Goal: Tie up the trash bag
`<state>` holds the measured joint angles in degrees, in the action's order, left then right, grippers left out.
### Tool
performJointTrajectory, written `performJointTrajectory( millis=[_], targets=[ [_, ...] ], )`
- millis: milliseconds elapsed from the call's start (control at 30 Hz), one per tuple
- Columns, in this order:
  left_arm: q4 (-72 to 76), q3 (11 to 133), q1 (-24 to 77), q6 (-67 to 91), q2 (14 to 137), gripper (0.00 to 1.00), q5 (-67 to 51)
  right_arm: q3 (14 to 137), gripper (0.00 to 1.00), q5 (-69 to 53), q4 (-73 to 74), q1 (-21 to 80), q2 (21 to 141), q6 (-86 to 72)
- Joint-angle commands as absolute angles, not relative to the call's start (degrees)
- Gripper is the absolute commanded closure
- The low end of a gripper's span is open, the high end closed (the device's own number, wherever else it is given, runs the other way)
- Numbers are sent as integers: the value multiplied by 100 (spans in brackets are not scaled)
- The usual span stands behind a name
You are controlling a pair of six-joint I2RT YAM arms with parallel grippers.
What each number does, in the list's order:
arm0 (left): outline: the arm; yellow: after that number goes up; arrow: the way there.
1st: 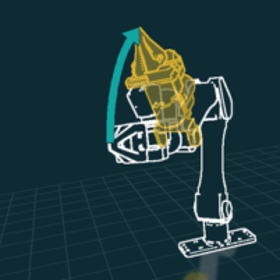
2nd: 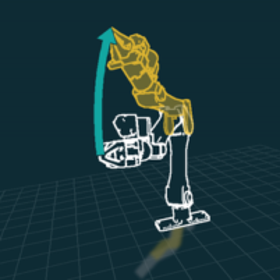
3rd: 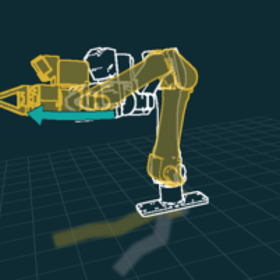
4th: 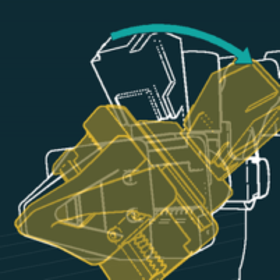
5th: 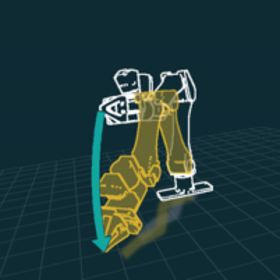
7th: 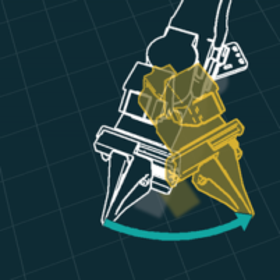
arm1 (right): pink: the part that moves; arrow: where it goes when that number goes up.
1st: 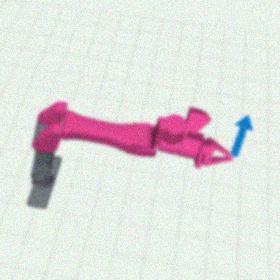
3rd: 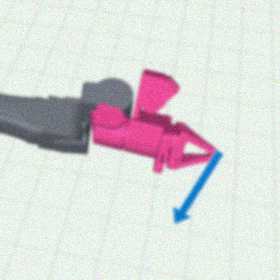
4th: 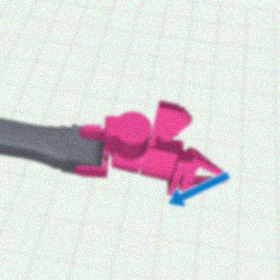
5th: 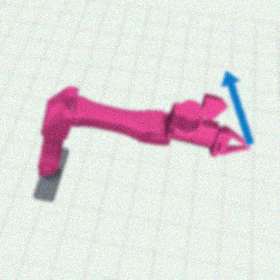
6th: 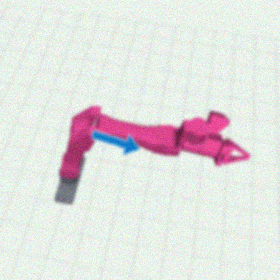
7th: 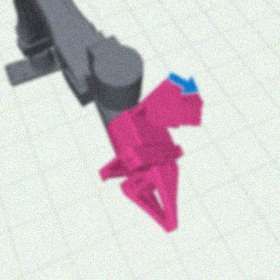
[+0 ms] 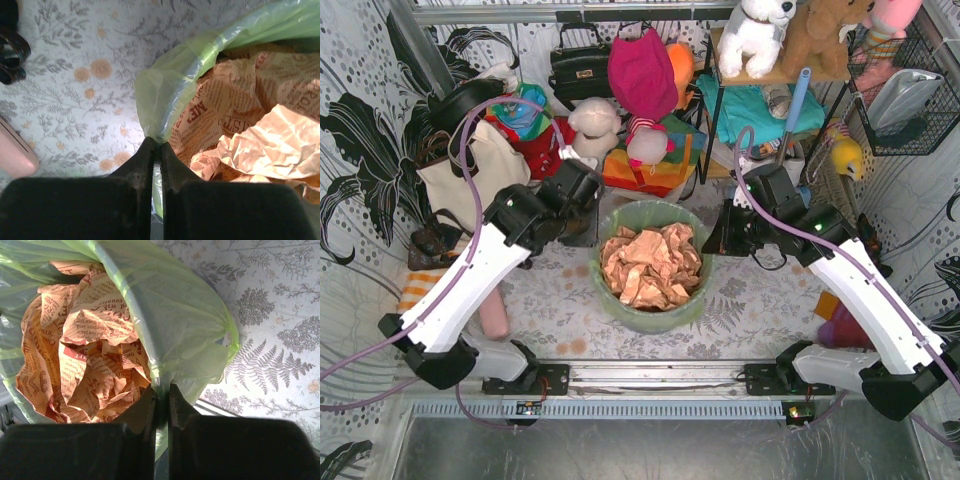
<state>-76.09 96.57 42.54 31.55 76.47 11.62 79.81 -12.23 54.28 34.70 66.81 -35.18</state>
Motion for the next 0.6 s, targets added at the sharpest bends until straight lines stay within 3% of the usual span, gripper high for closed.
performJointTrajectory(
  millis=[0, 167, 333, 500, 567],
  targets=[
    [-6718, 10121, 3702, 2441, 8001, 90, 813, 7742, 100, -1103, 4342, 3534, 6518, -4125],
    [-6733, 10034, 3374, 2163, 8124, 81, 589, 7779, 96, -754, 4044, 3534, 6803, -4007],
    [-6741, 9950, 3278, 2215, 7980, 53, 777, 8050, 89, -319, 4017, 3533, 7273, -3797],
    [-6691, 9989, 3199, 2294, 7936, 50, 722, 8272, 76, -196, 4066, 3533, 7369, -3735],
    [-6764, 10060, 3199, 2311, 7916, 50, 781, 8380, 64, -158, 4156, 3533, 7310, -3736]
  ],
)
